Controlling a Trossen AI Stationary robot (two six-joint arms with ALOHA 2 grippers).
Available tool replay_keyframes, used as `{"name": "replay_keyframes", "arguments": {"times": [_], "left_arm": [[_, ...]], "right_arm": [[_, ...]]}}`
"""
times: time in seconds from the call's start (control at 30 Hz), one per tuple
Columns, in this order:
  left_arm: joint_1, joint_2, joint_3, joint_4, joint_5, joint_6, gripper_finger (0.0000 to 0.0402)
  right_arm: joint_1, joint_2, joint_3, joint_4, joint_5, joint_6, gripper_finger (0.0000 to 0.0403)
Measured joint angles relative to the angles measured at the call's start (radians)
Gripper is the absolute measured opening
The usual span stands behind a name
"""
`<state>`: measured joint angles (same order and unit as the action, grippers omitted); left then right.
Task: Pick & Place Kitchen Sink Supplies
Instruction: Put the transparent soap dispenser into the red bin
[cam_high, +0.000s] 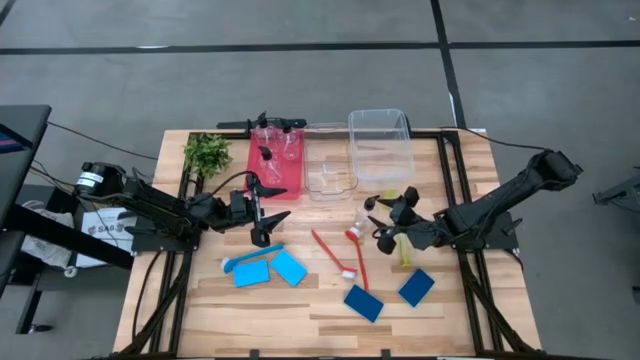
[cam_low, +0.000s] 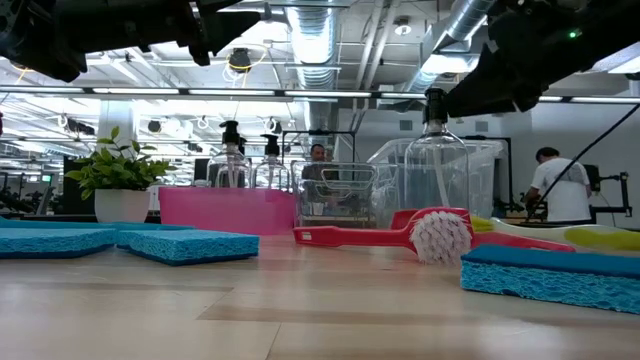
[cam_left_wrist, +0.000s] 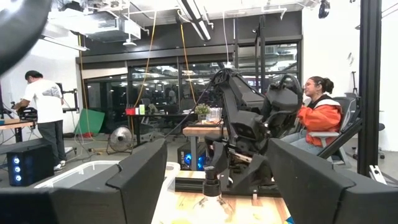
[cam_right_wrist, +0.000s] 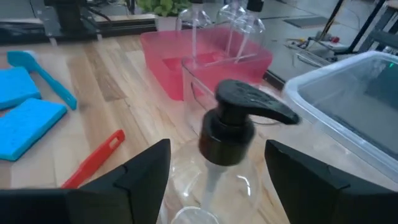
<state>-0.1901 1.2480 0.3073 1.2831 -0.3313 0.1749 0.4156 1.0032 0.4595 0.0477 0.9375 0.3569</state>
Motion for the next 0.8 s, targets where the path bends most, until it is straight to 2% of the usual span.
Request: {"name": "replay_keyframes", "arguments": {"times": [0.33, 0.53, 0.8], "left_arm": [[0.000, 0.000, 0.000, 0.000, 0.019, -0.008, 0.0280], [0.000, 0.000, 0.000, 0.001, 0.024, -0.008, 0.0280], [0.000, 0.000, 0.000, 0.001, 0.024, -0.008, 0.0281]], "right_arm": [[-0.070, 0.173, 0.000, 0.150, -0.001, -0.081, 0.0255], [-0.090, 0.178, 0.000, 0.218, -0.024, -0.129, 0.0255], [-0.090, 0.173, 0.000, 0.227, -0.024, -0.131, 0.0255]]}}
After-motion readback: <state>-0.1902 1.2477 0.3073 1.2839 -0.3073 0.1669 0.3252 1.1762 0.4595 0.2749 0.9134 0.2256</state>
